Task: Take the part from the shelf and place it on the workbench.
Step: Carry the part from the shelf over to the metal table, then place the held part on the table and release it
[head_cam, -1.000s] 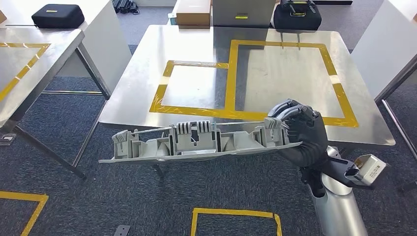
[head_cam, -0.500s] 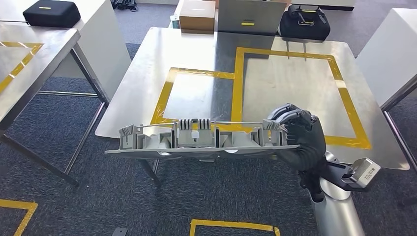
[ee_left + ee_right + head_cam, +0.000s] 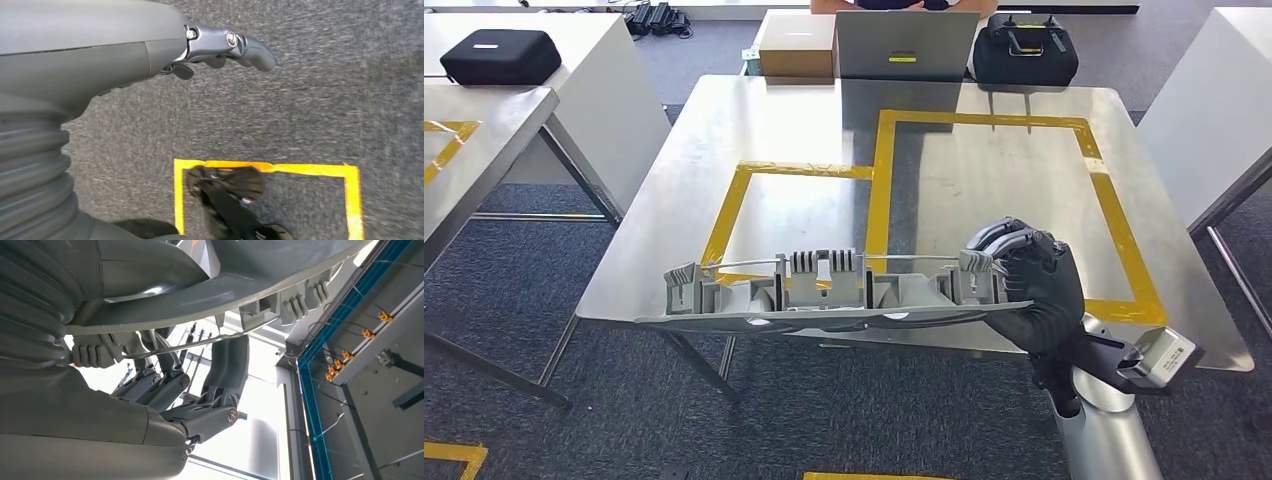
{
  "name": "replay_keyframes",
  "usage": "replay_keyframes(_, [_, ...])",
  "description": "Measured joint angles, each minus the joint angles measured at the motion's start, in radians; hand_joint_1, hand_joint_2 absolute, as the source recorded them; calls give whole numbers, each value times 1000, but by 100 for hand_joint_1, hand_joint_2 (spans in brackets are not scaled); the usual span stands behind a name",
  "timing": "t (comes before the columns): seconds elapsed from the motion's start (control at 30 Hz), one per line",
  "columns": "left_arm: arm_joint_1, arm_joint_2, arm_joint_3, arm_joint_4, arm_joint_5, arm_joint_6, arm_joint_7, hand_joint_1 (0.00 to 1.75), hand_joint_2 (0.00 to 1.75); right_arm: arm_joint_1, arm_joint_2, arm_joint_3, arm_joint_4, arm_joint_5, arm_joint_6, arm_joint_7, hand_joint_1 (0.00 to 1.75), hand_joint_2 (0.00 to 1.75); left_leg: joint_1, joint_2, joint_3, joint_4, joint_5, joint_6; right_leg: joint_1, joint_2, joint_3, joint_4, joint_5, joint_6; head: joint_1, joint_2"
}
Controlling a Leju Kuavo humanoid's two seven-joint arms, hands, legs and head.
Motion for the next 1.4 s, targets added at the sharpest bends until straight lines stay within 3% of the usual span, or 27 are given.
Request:
replay_keyframes(0.03, [1, 0, 0, 0, 0, 0, 1, 0, 175, 1, 0, 0, 0, 0, 0, 0, 175, 175, -1, 0, 4, -39, 38, 4, 1, 2, 8, 0, -6, 1, -1, 0])
replay_keyframes(0.1, [2, 1, 0, 0, 0, 0, 2, 0, 175, 2, 0, -1, 0, 0, 0, 0, 175, 175, -4, 1, 42, -171, 130, 14, 4, 3, 25, 1, -17, 5, -2, 0])
replay_keyframes(0.17, [1, 1, 0, 0, 0, 0, 4, 0, 175, 2, 1, -1, 0, 0, 0, 0, 175, 175, -10, 1, 68, -253, 165, 24, 6, 2, 32, 2, -25, 14, -3, 0])
replay_keyframes(0.3, [1, 0, 0, -1, 0, 2, 6, 0, 175, 3, 2, -3, -1, 1, 0, 0, 175, 175, -5, 0, 78, -269, 174, 42, 9, 2, 29, 20, -44, 35, -1, 0])
replay_keyframes(0.37, [-1, 0, 0, -2, 1, 3, 5, 0, 175, 0, 2, -4, -1, 0, 1, 0, 175, 175, -1, 1, 82, -274, 176, 51, 7, 1, -7, 105, -92, 45, 5, 0])
replay_keyframes(0.43, [-2, 0, 0, -2, 2, 5, 5, 0, 175, 0, 2, -5, 0, 0, 1, 0, 175, 175, -1, 1, 82, -274, 174, 54, 4, 1, -72, 234, -149, 53, 11, 0])
replay_keyframes(0.47, [-1, 0, 0, -2, 3, 5, 6, 0, 175, 0, 2, -6, 0, 0, 1, 0, 175, 175, -1, 1, 82, -272, 173, 55, 2, 1, -96, 277, -160, 56, 11, 0])
replay_keyframes(0.5, [0, 0, 0, -1, 4, 6, 6, 0, 175, 0, 3, -6, 1, 1, 1, 0, 175, 175, -1, 0, 82, -271, 171, 55, 0, 1, -106, 286, -150, 57, 12, 0])
replay_keyframes(0.53, [0, -1, 0, -2, 5, 6, 6, 0, 175, -1, 3, -6, 2, 1, 1, 0, 175, 175, -1, 0, 83, -268, 169, 53, -3, 1, -95, 253, -121, 58, 13, 0])
replay_keyframes(0.57, [1, -2, 0, -2, 6, 7, 5, 0, 175, -2, 3, -6, 2, 1, 1, 0, 175, 175, 0, -1, 83, -265, 166, 51, -5, 0, -68, 189, -80, 59, 13, 0])
replay_keyframes(0.63, [0, -4, 0, -2, 8, 10, 5, 0, 175, -6, 4, -7, 3, 1, 1, 0, 175, 175, -2, -3, 81, -257, 159, 42, -6, 1, -12, 61, -28, 55, 15, 0])
replay_keyframes(0.67, [0, -4, 0, -2, 8, 12, 5, 0, 175, -8, 5, -7, 3, 1, 1, 0, 175, 175, -3, -4, 80, -255, 157, 36, -6, 1, 1, 28, -21, 50, 15, 0])
replay_keyframes(0.8, [1, -4, 0, -2, 8, 15, 4, 0, 175, -12, 7, -7, 4, 2, 1, 0, 175, 175, -2, -3, 77, -252, 152, 10, -3, 1, 5, 11, -18, 22, 12, 0])
replay_keyframes(0.87, [1, -5, 0, -2, 8, 16, 4, 0, 175, -15, 8, -7, 4, 1, 1, 0, 175, 175, -1, -1, 48, -187, 111, 2, -7, -1, 8, 7, -16, 11, 7, 0])
replay_keyframes(0.93, [2, -6, 0, -1, 10, 16, 4, 0, 175, -16, 8, -7, 4, 0, 2, 0, 175, 175, -1, 1, -14, -52, 47, -3, -5, -2, 8, 7, -16, 6, 1, 0])
replay_keyframes(0.97, [4, -5, 0, -1, 10, 16, 4, 0, 175, -15, 8, -7, 6, 0, 2, 0, 175, 175, 0, 1, -42, 5, 29, -4, -4, -2, 8, 7, -17, 6, 0, 0])
replay_keyframes(1.0, [5, -5, 0, -1, 11, 16, 4, 0, 175, -15, 8, -7, 7, 0, 3, 0, 175, 175, -1, 1, -55, 30, 28, -3, -4, -2, 8, 7, -17, 6, -1, 0])
replay_keyframes(1.03, [6, -5, 0, -1, 11, 16, 4, 0, 175, -15, 8, -7, 8, 0, 3, 0, 175, 175, 0, 1, -48, 14, 47, -2, -4, -1, 9, 8, -17, 6, -2, 0])
replay_keyframes(1.1, [6, -5, 0, -1, 11, 16, 4, 0, 175, -15, 8, -7, 9, 0, 3, 0, 175, 175, 2, 1, 13, -115, 114, -1, -2, 0, 10, 10, -19, 8, -4, 0])
replay_keyframes(1.17, [4, -8, 0, -1, 11, 16, 3, 0, 175, -16, 8, -8, 9, 3, 2, 0, 175, 175, 8, -1, 67, -225, 149, 1, 8, 2, 7, 19, -25, 11, -6, 0])
replay_keyframes(1.23, [4, -11, 0, -1, 11, 16, 3, 0, 175, -15, 7, -8, 9, 11, -5, 0, 175, 175, 11, -5, 76, -246, 151, 8, 16, 3, 4, 24, -26, 13, -1, 0])
replay_keyframes(1.4, [5, -9, 0, -1, 13, 14, -2, 0, 175, -6, 7, -7, 8, 67, -80, 0, 175, 175, 2, -6, 74, -245, 152, 21, 10, 3, 6, 15, -21, 26, 7, 0])
